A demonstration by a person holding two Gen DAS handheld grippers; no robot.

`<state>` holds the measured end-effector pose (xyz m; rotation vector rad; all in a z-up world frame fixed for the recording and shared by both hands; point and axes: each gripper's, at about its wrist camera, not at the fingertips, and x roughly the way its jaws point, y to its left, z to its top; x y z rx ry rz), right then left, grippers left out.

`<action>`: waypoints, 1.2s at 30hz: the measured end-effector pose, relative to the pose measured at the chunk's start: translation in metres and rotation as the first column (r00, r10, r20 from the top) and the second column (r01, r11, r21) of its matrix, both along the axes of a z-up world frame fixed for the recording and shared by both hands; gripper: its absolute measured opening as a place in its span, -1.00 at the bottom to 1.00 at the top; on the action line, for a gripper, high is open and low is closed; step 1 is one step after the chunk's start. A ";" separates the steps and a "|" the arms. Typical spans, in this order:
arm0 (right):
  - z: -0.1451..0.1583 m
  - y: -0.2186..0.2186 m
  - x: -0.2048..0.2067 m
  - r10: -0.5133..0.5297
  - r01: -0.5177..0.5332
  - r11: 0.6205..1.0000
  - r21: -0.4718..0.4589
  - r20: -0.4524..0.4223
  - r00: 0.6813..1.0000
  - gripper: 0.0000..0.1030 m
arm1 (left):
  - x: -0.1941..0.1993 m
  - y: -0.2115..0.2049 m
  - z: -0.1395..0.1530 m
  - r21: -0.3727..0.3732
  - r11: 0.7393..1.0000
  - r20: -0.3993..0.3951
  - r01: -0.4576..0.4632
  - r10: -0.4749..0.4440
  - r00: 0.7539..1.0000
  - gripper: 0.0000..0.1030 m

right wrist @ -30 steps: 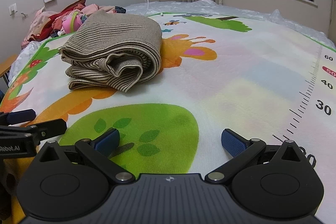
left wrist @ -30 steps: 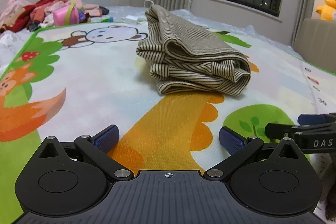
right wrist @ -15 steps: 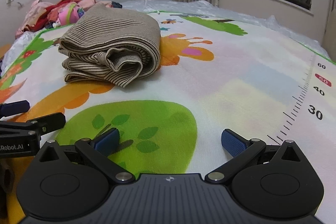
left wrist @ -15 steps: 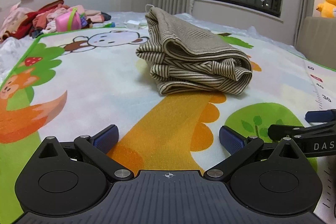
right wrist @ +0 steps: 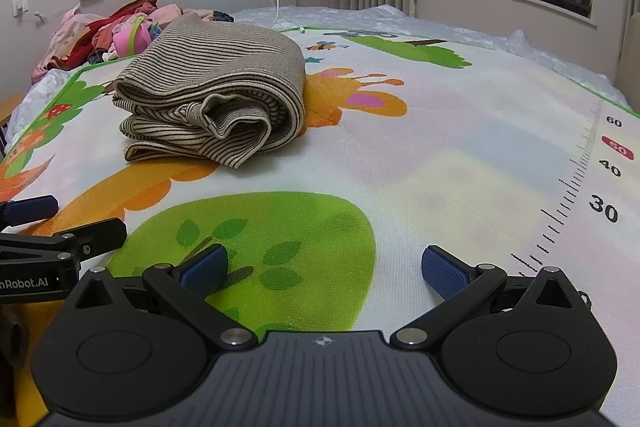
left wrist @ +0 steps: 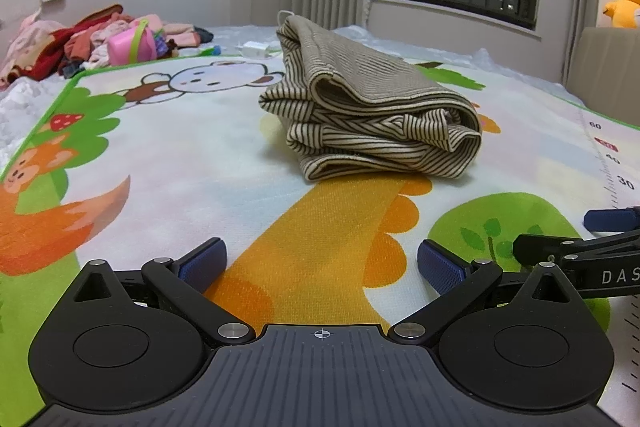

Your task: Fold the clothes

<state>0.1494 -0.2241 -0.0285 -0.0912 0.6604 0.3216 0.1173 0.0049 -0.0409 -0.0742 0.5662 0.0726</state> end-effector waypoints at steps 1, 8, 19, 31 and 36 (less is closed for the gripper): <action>0.000 0.000 0.000 0.000 0.000 1.000 0.001 0.000 1.000 1.00 | 0.000 0.000 0.000 0.000 1.000 0.001 0.000 0.000 1.000 1.00; 0.000 0.000 0.000 0.000 0.000 1.000 0.000 0.000 1.000 1.00 | -0.001 0.001 -0.001 -0.005 1.000 0.010 0.001 -0.001 1.000 1.00; 0.000 0.000 0.000 0.000 0.000 1.000 0.000 0.000 1.000 1.00 | 0.000 0.001 0.000 -0.004 1.000 -0.004 0.004 -0.004 1.000 1.00; 0.000 0.000 0.000 0.000 0.000 1.000 0.000 0.000 1.000 1.00 | -0.001 0.001 0.000 -0.010 1.000 0.000 0.004 -0.004 1.000 1.00; 0.000 0.000 0.000 0.000 0.000 1.000 0.000 0.000 1.000 1.00 | -0.001 0.003 0.000 -0.017 1.000 0.003 0.005 -0.005 1.000 1.00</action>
